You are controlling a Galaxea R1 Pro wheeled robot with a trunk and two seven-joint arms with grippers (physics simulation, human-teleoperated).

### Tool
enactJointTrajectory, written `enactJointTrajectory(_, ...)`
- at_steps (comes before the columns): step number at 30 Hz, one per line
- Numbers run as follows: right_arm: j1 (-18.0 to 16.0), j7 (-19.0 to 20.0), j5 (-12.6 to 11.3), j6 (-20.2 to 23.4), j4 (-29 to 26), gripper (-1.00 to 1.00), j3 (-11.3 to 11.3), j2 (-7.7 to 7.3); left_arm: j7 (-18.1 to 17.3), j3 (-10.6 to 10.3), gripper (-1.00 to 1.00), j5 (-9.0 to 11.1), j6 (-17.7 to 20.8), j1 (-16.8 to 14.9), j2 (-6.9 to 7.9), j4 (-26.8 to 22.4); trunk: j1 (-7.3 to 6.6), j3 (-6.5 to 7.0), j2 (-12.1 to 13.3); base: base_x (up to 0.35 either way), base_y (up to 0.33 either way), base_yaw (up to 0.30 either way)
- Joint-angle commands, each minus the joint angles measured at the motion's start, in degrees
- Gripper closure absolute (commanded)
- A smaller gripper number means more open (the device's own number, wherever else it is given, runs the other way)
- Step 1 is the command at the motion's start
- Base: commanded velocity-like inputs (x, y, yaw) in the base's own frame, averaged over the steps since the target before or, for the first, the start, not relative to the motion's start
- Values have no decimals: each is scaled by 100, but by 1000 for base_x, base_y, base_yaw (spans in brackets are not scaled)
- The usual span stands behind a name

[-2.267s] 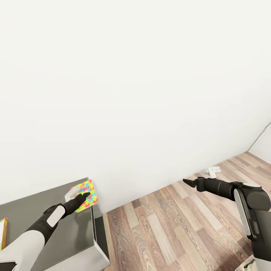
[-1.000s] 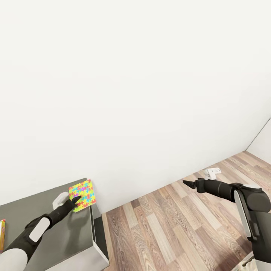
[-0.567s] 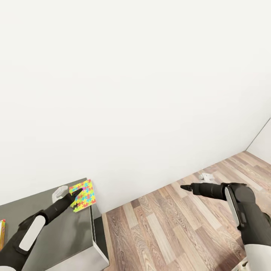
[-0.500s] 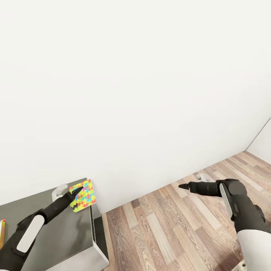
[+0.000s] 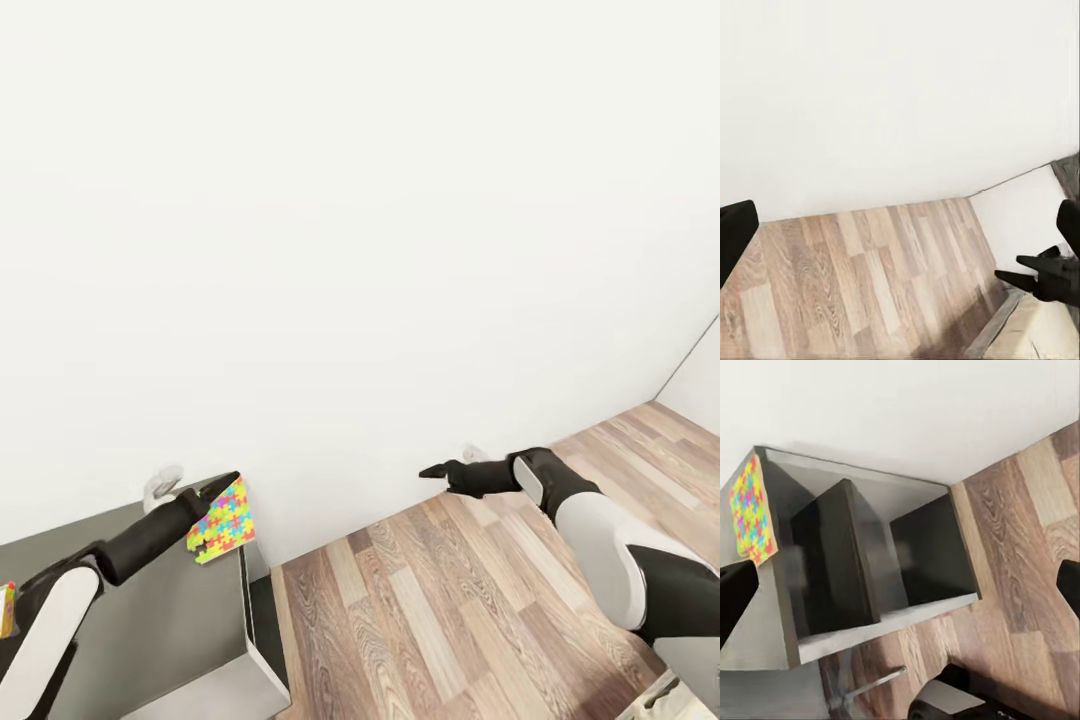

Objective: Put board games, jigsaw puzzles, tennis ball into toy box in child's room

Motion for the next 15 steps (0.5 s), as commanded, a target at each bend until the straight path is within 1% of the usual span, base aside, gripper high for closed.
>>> enactJointTrajectory(1, -21, 273, 33, 9, 34, -100, -39, 22, 49, 27, -100, 299, 142, 13, -47, -66, 3, -11, -11, 0, 0, 149)
enactJointTrajectory(3, -30, 655, 31, -2, 61, -100, -36, 27, 133, 40, -100, 603, 210, 19, -68, -106, 3, -11, -11, 0, 0, 190)
enactJointTrajectory(4, -34, 1072, 40, -5, 79, -100, -34, 21, 263, 49, -100, 863, 255, 12, -69, -132, 3, -11, -11, 0, 0, 235)
enactJointTrajectory(7, -34, 1514, 49, 30, 103, -100, -33, -27, 465, 54, -100, 1108, 294, -2, -81, -156, 3, -11, -11, 0, 0, 257)
enactJointTrajectory(8, -34, 1594, 48, 72, 114, -100, -32, -62, 531, 54, -100, 1160, 302, -8, -92, -161, 3, -11, -11, 0, 0, 271)
enactJointTrajectory(9, -34, 1666, 44, 212, 130, -100, -34, -137, 687, 50, -100, 1242, 316, -22, -108, -169, 3, -11, -11, 0, 0, 280)
enactJointTrajectory(10, -33, 1644, 40, 304, 139, -100, -35, -173, 771, 42, -100, 1272, 323, -36, -114, -173, 3, -11, -11, 0, 0, 283)
enactJointTrajectory(11, -33, 1472, 22, 492, 151, -100, -42, -219, 965, 16, -100, 1313, 334, -83, -122, -179, 3, -11, -11, 0, 0, 288)
enactJointTrajectory(12, -28, 1197, -31, 639, 163, -100, -64, -236, 1237, -43, -100, 1334, 367, -160, -131, -174, 3, -11, -11, 0, 0, 291)
enactJointTrajectory(13, -14, 868, -154, 729, 184, -100, -146, -229, 1627, -186, -100, 1348, 451, -291, -164, -152, 3, -11, -11, 0, 0, 293)
enactJointTrajectory(14, 32, 540, -333, 779, 213, -100, -262, -215, 2079, -396, -100, 1381, 523, -442, -261, -131, 3, -11, -11, 0, 0, 293)
enactJointTrajectory(15, 65, 382, -430, 796, 225, -100, -314, -205, 2305, -501, -100, 1396, 549, -509, -334, -128, 3, -11, -11, 0, 0, 294)
